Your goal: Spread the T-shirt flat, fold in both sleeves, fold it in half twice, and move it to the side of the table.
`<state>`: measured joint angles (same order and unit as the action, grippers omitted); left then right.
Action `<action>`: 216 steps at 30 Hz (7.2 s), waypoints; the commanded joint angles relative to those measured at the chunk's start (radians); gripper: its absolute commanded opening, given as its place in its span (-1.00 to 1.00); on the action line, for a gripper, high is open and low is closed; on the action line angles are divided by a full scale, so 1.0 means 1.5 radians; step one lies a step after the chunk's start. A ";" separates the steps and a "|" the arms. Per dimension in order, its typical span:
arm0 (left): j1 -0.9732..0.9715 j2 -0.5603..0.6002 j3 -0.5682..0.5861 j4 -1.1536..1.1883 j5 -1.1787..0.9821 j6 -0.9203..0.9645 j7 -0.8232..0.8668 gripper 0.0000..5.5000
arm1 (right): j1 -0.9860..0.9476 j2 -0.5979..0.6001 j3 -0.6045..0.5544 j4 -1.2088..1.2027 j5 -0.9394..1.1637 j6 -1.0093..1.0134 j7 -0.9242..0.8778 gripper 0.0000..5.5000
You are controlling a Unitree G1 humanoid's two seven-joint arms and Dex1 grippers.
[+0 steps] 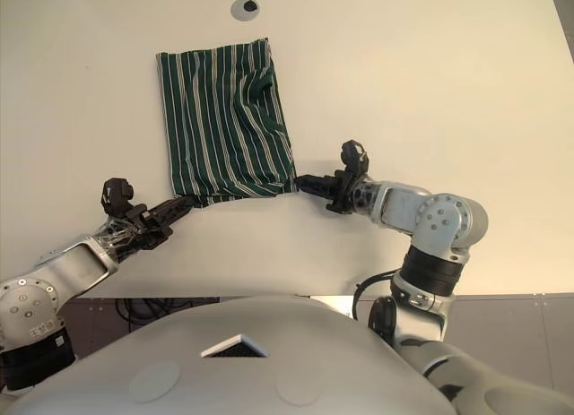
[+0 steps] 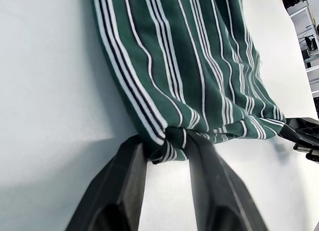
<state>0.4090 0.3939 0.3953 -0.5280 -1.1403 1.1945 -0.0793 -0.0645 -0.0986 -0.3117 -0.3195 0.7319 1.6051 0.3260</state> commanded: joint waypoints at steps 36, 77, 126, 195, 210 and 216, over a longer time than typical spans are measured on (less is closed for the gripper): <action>0.101 0.080 0.014 -0.104 -0.183 -0.014 -0.009 -0.99 | 0.114 -0.249 0.039 -0.093 0.095 -0.064 0.217 -1.00; -0.749 0.015 -0.174 0.878 0.313 -0.309 -0.194 -0.99 | -0.621 -0.005 0.070 0.944 -0.224 -0.647 0.030 -1.00; -0.599 -0.049 -0.010 0.641 0.410 -0.327 -0.112 -0.34 | -0.503 -0.145 0.286 1.088 -0.528 -0.893 0.061 -0.59; -0.187 -0.205 -0.221 0.177 0.601 -0.662 -0.046 -0.34 | -0.003 -0.063 0.181 0.289 -0.447 -0.999 -0.136 -0.59; -0.159 -0.212 -0.252 0.167 0.649 -0.686 -0.037 -0.34 | -0.006 -0.081 0.182 0.298 -0.454 -1.004 -0.121 -0.59; -0.179 -0.216 -0.253 0.185 0.671 -0.708 -0.026 -0.34 | -0.031 -0.090 0.166 0.317 -0.459 -1.007 -0.132 -0.59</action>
<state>0.1507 0.0639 0.0064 -0.2673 -0.1568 0.1531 -0.1284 -0.0775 -0.2141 -0.0456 0.1398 0.0671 0.1097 0.1462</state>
